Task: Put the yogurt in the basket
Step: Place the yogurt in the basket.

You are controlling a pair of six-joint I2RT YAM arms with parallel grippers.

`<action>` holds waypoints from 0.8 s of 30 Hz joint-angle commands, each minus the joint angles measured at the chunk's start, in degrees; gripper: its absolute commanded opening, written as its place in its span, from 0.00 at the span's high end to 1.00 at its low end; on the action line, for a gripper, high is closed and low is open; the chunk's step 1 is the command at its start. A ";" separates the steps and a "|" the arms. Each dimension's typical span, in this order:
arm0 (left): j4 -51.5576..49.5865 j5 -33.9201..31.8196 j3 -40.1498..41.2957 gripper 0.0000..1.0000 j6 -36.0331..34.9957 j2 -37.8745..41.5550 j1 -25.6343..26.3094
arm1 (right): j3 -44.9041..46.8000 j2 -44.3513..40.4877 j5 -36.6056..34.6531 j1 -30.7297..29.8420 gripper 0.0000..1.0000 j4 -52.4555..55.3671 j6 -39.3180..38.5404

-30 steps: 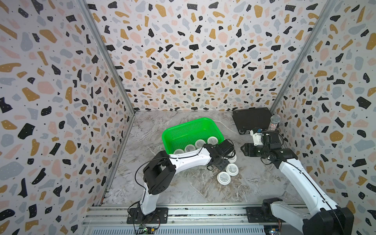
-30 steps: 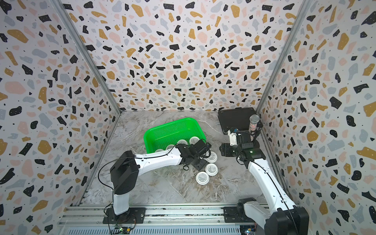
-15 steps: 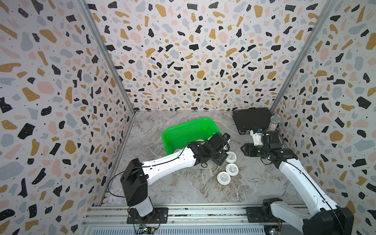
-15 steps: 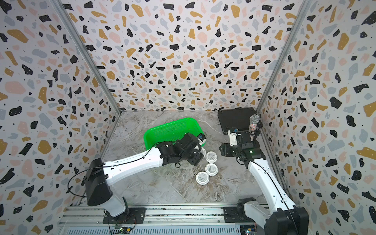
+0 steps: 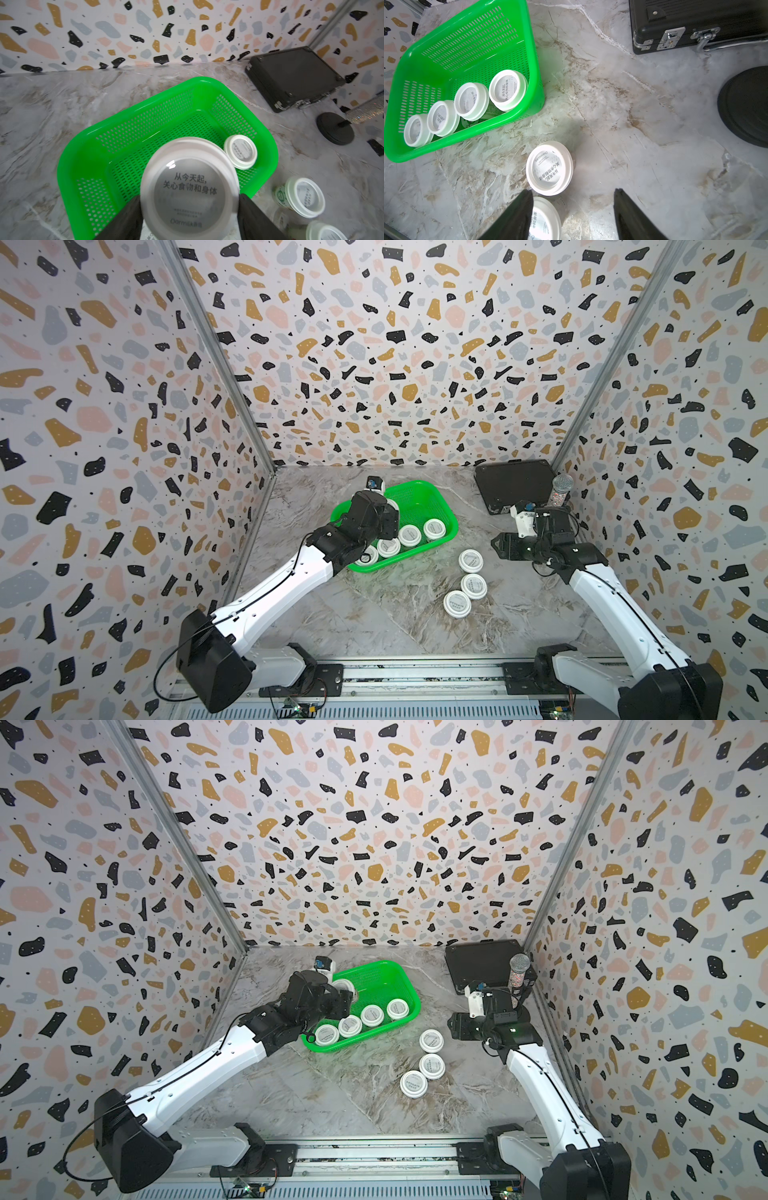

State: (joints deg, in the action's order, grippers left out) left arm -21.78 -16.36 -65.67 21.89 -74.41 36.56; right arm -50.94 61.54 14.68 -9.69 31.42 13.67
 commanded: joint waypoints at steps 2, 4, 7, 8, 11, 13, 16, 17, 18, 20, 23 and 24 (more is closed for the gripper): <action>-2.64 -5.59 -0.18 0.28 1.45 -2.58 -3.23 | -0.39 -0.21 0.44 0.20 0.34 0.30 -0.31; -2.63 -5.17 -0.15 0.28 1.77 -4.03 -4.74 | -0.35 -0.20 0.31 0.20 0.34 0.31 -0.40; -3.50 -5.66 -0.73 0.28 1.87 -6.55 -6.31 | -0.45 -0.21 0.35 0.20 0.33 0.37 -0.38; -3.33 -5.58 -0.62 0.28 1.76 -7.12 -6.77 | -0.30 -0.18 0.44 0.20 0.33 0.35 -0.48; -1.90 -4.54 -0.07 0.28 1.19 -8.59 -8.06 | -0.32 -0.08 0.44 0.20 0.34 0.64 -0.75; -1.53 -3.60 0.10 0.28 1.20 -9.70 -8.95 | -0.24 -0.02 0.44 0.20 0.34 0.66 -0.97; -1.51 -2.51 0.19 0.28 1.21 -11.55 -9.87 | -0.30 0.16 0.53 0.20 0.33 0.71 -1.01; -1.51 -2.46 0.26 0.28 1.31 -12.24 -10.24 | -0.22 0.25 0.66 0.20 0.33 0.73 -1.00; -1.30 -2.24 0.48 0.28 1.50 -12.85 -10.35 | -0.23 0.29 0.87 0.20 0.34 0.75 -0.99; -0.72 -1.58 0.80 0.28 1.66 -13.92 -10.71 | 0.04 0.37 1.35 0.20 0.33 0.58 -0.84; 0.03 -1.65 1.19 0.28 1.84 -15.25 -11.08 | 0.64 0.69 2.14 0.20 0.34 0.31 -0.50; 0.53 -1.59 1.38 0.28 1.86 -15.64 -11.28 | 0.83 0.67 2.36 0.20 0.33 0.14 -0.49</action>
State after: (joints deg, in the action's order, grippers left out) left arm -23.75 -18.44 -65.21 23.27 -89.54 25.87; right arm -50.74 62.26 15.84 -9.69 31.31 13.45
